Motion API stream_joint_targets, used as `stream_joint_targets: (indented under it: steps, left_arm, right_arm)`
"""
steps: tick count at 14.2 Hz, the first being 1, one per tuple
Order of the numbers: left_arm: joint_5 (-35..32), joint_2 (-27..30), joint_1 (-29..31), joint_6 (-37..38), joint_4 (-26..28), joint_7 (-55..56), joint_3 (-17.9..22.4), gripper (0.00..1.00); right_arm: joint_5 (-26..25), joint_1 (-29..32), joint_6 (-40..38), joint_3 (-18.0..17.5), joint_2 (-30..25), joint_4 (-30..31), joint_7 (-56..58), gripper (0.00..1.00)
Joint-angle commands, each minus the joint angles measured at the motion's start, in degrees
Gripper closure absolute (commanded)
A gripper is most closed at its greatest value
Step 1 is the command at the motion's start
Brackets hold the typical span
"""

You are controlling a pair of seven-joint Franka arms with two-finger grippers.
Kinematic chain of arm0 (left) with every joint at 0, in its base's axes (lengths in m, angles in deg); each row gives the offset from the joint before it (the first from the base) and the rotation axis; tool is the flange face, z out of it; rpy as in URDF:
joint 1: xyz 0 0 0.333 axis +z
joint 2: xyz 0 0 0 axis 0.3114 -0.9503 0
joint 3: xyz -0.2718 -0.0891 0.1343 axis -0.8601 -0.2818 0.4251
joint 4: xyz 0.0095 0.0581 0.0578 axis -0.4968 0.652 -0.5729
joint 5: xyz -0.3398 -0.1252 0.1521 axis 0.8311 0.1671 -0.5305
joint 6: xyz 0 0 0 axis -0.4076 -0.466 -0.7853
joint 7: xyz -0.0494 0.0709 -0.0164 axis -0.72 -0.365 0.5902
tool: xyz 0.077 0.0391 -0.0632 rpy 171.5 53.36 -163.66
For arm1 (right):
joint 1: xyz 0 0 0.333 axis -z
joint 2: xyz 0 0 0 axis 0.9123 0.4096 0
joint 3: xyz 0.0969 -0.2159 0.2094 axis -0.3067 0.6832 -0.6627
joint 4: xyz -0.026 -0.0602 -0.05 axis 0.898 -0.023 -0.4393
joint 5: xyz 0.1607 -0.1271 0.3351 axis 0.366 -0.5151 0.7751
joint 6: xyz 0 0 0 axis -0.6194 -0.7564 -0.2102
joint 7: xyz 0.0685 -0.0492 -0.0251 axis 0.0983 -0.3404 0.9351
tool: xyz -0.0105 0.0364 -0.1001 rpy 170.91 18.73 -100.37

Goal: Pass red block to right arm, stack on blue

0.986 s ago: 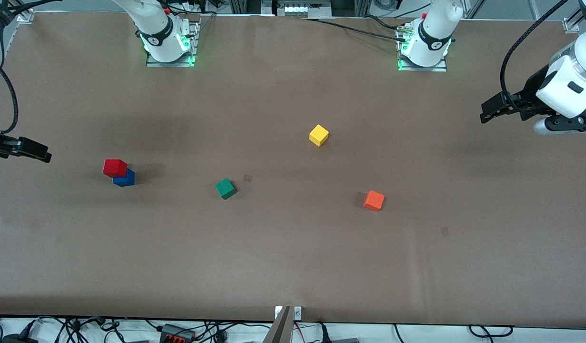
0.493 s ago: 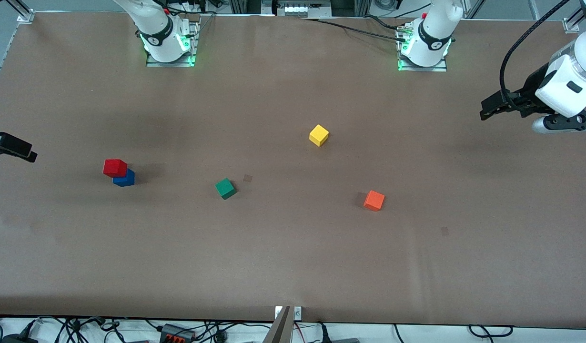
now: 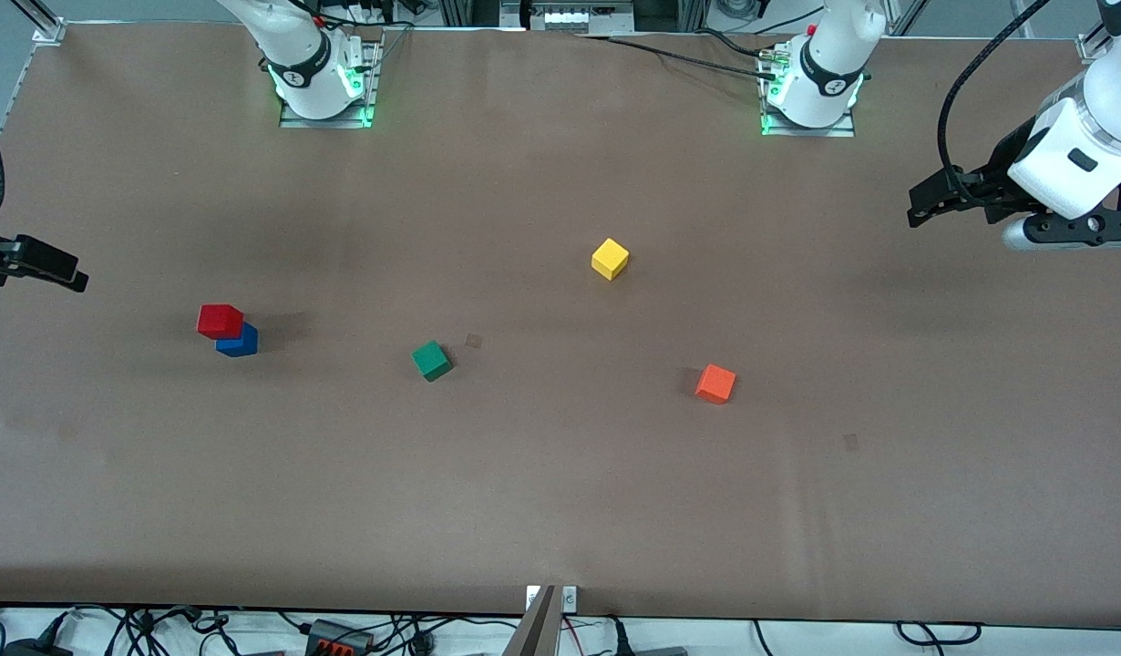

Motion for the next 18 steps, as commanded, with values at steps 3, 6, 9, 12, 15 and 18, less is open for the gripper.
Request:
stream_joint_targets:
  steps: [3,6,9,12,15,18]
  left_arm:
    - [-0.71,-1.49,0.42,1.99,-2.73,0.38,-0.17,0.00]
    - [-0.97,-1.76,-0.46,1.73,-3.60,1.17,-0.44,0.00]
    - [-0.97,-1.84,-0.63,1.64,-3.69,1.18,-0.53,0.00]
    - [-0.88,-1.76,-0.11,2.08,-3.52,1.09,-0.44,0.00]
    - [-0.79,-2.11,-0.46,1.82,-3.69,1.18,-0.53,0.00]
    - [-0.18,-2.37,0.24,1.73,-3.69,1.18,-0.26,0.00]
  right_arm:
    - [-0.53,0.70,5.49,-1.01,-7.84,11.70,-0.78,0.00]
    - [-0.79,0.79,6.01,-1.01,-7.93,12.23,0.18,0.00]
    - [-1.75,0.70,8.12,-1.01,-8.63,14.16,0.27,0.00]
    - [-2.99,0.70,8.83,-1.18,-8.54,13.91,0.10,0.00]
    - [-2.90,0.62,8.30,-1.36,-8.72,13.73,0.45,0.00]
    - [-2.64,-0.52,8.13,-1.36,-8.63,13.64,-0.43,0.00]
